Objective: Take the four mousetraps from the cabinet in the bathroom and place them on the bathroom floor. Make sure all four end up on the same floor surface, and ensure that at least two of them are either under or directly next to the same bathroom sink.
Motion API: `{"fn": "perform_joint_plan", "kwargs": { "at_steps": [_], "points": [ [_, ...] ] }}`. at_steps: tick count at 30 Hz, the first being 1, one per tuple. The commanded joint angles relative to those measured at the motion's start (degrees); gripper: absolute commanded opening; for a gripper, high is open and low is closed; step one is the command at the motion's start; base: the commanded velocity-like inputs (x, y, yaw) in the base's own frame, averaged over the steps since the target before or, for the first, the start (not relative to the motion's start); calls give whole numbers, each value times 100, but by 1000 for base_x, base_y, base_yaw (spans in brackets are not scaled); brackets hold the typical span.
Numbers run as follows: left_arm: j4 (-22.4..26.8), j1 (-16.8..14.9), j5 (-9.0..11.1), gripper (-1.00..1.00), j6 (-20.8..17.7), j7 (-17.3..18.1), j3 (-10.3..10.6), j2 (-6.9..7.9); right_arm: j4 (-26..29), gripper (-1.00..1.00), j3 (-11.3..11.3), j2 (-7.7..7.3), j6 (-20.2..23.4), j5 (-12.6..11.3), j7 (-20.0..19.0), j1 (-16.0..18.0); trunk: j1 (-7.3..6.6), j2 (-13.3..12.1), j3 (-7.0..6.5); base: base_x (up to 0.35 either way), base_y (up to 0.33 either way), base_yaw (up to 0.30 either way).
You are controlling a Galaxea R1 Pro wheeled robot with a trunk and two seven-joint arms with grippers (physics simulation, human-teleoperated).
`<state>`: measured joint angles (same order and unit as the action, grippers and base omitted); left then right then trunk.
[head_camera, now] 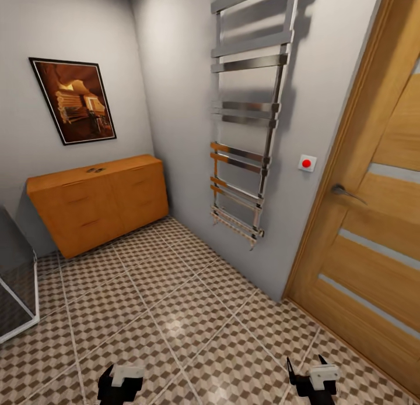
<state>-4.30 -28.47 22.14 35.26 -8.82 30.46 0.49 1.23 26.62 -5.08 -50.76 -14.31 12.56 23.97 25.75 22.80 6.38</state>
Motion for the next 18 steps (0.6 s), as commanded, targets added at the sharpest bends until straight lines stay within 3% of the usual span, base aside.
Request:
{"fn": "perform_joint_plan", "kwargs": {
  "at_steps": [1, 18],
  "points": [
    [-18, -9, 18, 100, 20, -22, 48, -5, 1, 100, 51, -2, -10, -37, 19, 2, 3, 12, 12, 0, 0, 285],
    [-18, -9, 18, 100, 16, -23, 48, -5, 3, 100, 54, 3, -8, -37, 19, 2, 3, 12, 11, 0, 0, 287]
  ]
}}
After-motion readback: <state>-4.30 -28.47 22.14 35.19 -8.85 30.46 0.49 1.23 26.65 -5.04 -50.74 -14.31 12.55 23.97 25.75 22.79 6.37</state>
